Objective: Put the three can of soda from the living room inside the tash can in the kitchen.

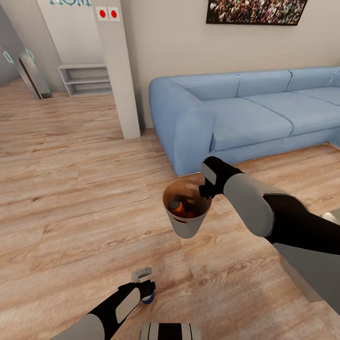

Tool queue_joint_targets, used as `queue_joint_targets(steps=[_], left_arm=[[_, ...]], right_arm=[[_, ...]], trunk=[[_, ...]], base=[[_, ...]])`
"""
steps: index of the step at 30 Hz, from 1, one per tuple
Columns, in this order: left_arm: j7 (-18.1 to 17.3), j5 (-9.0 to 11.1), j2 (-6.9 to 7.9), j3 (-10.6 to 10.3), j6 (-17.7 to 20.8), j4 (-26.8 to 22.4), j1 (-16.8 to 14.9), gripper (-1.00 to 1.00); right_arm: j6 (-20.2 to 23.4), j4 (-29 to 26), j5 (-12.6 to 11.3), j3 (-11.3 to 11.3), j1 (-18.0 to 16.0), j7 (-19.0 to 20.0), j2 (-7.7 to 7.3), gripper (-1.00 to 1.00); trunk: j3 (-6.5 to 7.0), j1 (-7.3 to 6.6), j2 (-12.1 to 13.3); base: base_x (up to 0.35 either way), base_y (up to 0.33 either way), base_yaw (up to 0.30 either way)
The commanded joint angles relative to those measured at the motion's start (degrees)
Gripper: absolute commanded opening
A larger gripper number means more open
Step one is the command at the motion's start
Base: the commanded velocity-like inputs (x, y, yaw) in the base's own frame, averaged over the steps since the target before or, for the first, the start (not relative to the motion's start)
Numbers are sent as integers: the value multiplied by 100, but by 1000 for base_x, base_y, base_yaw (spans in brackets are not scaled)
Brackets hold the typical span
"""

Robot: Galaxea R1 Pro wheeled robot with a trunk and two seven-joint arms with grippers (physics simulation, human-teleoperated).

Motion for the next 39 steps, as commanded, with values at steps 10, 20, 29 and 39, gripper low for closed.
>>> queue_joint_targets(steps=[10,20,29,39], left_arm=[[-6,0,0,-1,-10,1,0,100],[-9,0,3,-5,-24,-7,0,100],[-18,-4,0,-9,-235,-8,0,100],[-173,-8,1,-15,-418,0,0,100]], right_arm=[[0,17,-47,-60,-4,1,0,-100],[0,20,-60,-61,-11,1,0,-100],[0,26,-61,-61,-12,1,0,-100],[0,27,-61,-61,-12,1,0,-100]], trunk=[[-177,20,-11],[-199,22,-13],[-199,22,-13],[-398,46,-25]], base=[[0,0,0],[0,0,0],[0,0,0],[0,0,0]])
